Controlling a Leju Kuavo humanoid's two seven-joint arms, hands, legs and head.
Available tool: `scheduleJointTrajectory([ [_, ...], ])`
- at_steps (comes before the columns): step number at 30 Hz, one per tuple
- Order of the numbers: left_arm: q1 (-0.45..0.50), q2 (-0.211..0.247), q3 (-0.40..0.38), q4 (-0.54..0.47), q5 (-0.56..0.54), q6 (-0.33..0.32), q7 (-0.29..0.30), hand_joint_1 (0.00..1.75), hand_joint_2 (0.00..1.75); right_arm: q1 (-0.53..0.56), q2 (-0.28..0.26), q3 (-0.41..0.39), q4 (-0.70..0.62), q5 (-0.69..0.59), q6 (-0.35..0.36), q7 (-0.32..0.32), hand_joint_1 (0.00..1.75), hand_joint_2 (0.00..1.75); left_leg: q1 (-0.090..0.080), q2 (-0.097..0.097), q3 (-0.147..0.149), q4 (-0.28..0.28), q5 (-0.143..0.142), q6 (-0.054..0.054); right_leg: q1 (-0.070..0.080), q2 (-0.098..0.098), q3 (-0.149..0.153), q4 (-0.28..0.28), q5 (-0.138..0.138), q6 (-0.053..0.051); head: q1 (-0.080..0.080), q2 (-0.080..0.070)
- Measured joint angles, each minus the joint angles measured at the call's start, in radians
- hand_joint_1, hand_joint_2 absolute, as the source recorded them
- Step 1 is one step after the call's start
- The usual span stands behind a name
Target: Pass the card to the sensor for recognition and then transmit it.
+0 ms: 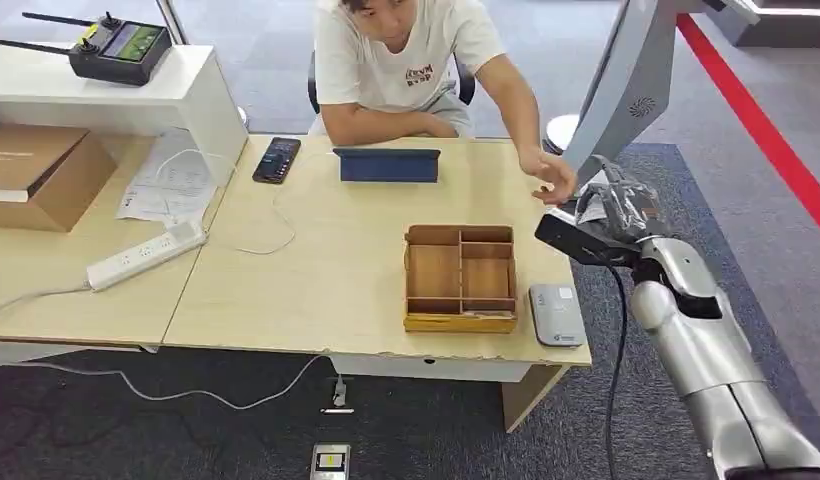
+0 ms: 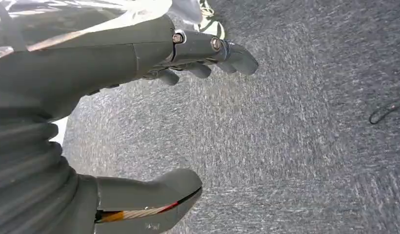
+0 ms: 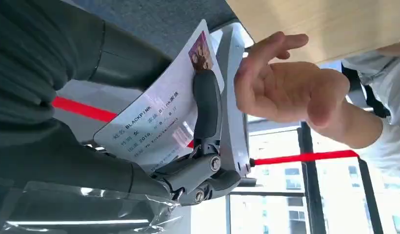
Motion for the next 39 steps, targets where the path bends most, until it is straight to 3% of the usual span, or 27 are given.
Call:
scheduleJointTrajectory([
  [9, -0.001, 0.000, -0.019, 0.000, -0.027, -0.013, -0.020, 0.00, 1.75, -0.072, 0.069, 0.012, 0.009, 0.096, -0.025, -0.034, 1.75, 1.75, 0.000, 0.000, 0.000, 0.000, 0.000, 0.000, 0.000, 0.000, -0.001, 0.001, 0.000, 0.000, -0.001, 0.000],
  [20, -0.001, 0.000, -0.029, 0.000, -0.033, -0.013, -0.014, 0.00, 1.75, -0.146, 0.142, 0.039, 0.113, 0.101, -0.054, -0.070, 1.71, 1.75, 0.000, 0.000, -0.001, 0.000, 0.000, 0.000, 0.000, 0.000, -0.001, 0.001, 0.000, 0.000, 0.000, 0.000],
  [21, -0.001, 0.000, -0.032, 0.000, -0.035, -0.014, -0.012, 0.00, 1.75, -0.148, 0.145, 0.041, 0.121, 0.100, -0.056, -0.072, 1.61, 1.75, 0.000, 0.000, -0.001, 0.000, 0.000, 0.000, 0.000, 0.000, -0.001, 0.001, 0.000, 0.000, 0.000, 0.000],
  [22, -0.001, 0.000, -0.033, 0.000, -0.035, -0.017, -0.010, 0.00, 1.75, -0.150, 0.149, 0.043, 0.129, 0.099, -0.059, -0.072, 0.98, 1.75, 0.000, 0.000, -0.001, 0.000, 0.000, 0.000, 0.000, 0.000, -0.001, 0.001, 0.000, 0.000, 0.000, 0.000],
  [23, 0.000, 0.000, -0.034, 0.000, -0.035, -0.017, -0.008, 0.00, 1.75, -0.151, 0.153, 0.043, 0.136, 0.099, -0.061, -0.074, 0.03, 1.75, 0.000, 0.000, -0.001, 0.000, 0.000, 0.000, 0.000, 0.000, -0.001, 0.001, 0.000, 0.000, 0.000, 0.000],
  [39, 0.000, 0.000, -0.045, 0.000, -0.029, -0.016, -0.013, 0.00, 1.75, -0.168, 0.183, 0.071, 0.219, 0.046, -0.152, -0.085, 0.00, 1.75, 0.000, 0.000, -0.001, 0.000, 0.000, 0.000, 0.000, 0.000, -0.002, 0.001, 0.000, 0.000, 0.000, 0.000],
])
